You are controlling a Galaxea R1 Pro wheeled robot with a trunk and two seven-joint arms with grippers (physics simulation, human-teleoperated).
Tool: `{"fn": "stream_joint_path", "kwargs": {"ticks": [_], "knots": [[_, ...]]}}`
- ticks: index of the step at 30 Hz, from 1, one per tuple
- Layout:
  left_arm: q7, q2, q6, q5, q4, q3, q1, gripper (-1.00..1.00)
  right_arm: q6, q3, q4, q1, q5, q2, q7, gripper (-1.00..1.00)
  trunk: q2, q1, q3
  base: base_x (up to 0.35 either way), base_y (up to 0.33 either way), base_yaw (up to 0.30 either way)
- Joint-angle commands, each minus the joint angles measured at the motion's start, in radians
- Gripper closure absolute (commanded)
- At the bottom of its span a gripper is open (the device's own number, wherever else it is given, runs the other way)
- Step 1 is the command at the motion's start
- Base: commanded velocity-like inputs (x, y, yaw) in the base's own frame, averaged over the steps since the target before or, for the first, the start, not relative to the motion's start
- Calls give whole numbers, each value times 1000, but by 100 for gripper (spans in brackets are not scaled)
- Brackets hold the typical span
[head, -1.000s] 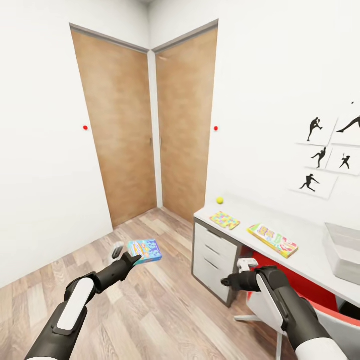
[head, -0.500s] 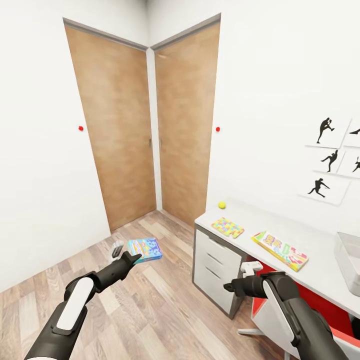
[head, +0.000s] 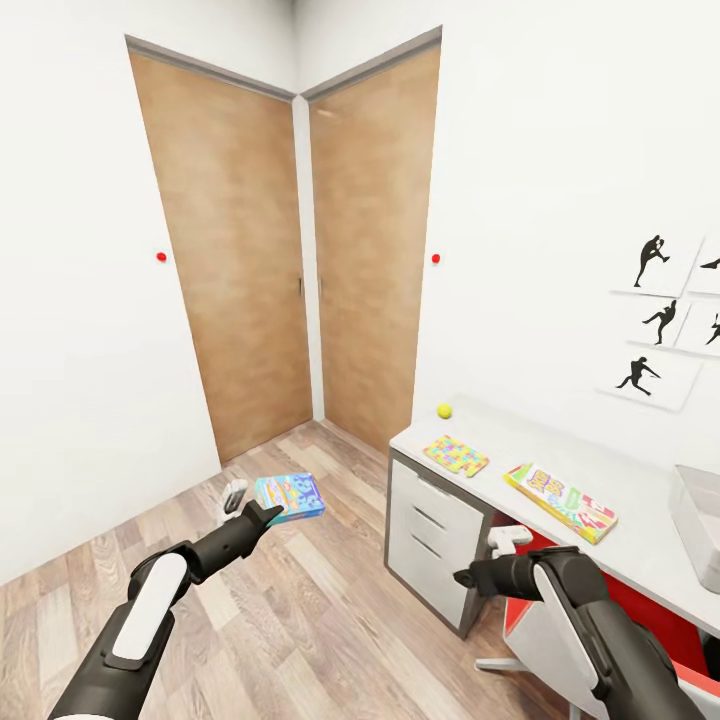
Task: Put all the toys in the child's room - the three board games (two on the bed and one on the table), the two jigsaw puzzles on the table, and the tennis ball on the table - inside the toy box on the table in the child's room.
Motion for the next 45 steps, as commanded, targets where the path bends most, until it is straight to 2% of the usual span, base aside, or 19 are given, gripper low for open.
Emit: {"fn": "stream_joint_path", "kwargs": {"ticks": [1, 13, 36, 45], "knots": [[-4, 0, 6, -1, -1, 2, -1, 100, 5, 1, -2, -1, -9, -2, -6, -100, -2, 0, -2, 2, 0, 0], [-2, 0, 6, -1, -2, 1, 0, 100, 9, 0, -35, -1, -11, -9, -7, -100, -2, 0, -2, 36, 6, 0], [0, 0, 6, -2, -2, 0, 1, 100, 9, -2, -109, 2, -10, -17, -7, -100, -2, 0, -2, 290, 81, -1], [1, 0, 6, -2, -1, 0, 2, 100, 9, -36, -126, 6, -11, -17, -7, -100, -2, 0, -2, 158, 61, -171]]}}
